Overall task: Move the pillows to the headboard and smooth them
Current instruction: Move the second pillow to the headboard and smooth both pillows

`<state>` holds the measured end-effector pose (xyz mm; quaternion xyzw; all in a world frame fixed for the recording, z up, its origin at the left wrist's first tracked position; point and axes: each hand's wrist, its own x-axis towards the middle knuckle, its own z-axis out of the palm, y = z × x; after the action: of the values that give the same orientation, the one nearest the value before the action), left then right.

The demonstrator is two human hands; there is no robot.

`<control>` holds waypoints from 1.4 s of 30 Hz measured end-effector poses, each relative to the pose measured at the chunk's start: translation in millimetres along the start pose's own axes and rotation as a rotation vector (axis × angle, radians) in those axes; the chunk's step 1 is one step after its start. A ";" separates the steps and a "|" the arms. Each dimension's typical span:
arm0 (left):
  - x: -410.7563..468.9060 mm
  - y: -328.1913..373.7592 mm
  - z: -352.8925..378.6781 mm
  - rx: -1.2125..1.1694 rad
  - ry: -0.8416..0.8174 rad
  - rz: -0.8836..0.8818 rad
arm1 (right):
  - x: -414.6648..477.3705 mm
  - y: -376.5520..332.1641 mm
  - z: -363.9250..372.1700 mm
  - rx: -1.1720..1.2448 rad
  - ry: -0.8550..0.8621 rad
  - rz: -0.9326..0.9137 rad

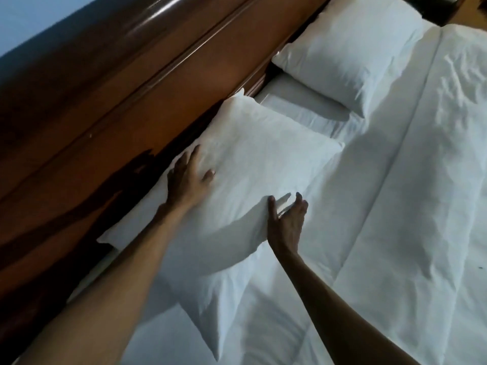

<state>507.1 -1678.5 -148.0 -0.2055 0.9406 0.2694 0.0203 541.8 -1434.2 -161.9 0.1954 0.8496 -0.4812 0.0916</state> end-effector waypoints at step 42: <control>-14.7 -30.2 50.8 -0.129 0.171 -0.227 | 82.4 -63.2 94.0 -0.837 -0.415 -1.016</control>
<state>528.8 -1670.1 -204.2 -0.3335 0.8905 0.3066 -0.0429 437.5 -1523.4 -189.7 -0.3750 0.9150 -0.1233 0.0832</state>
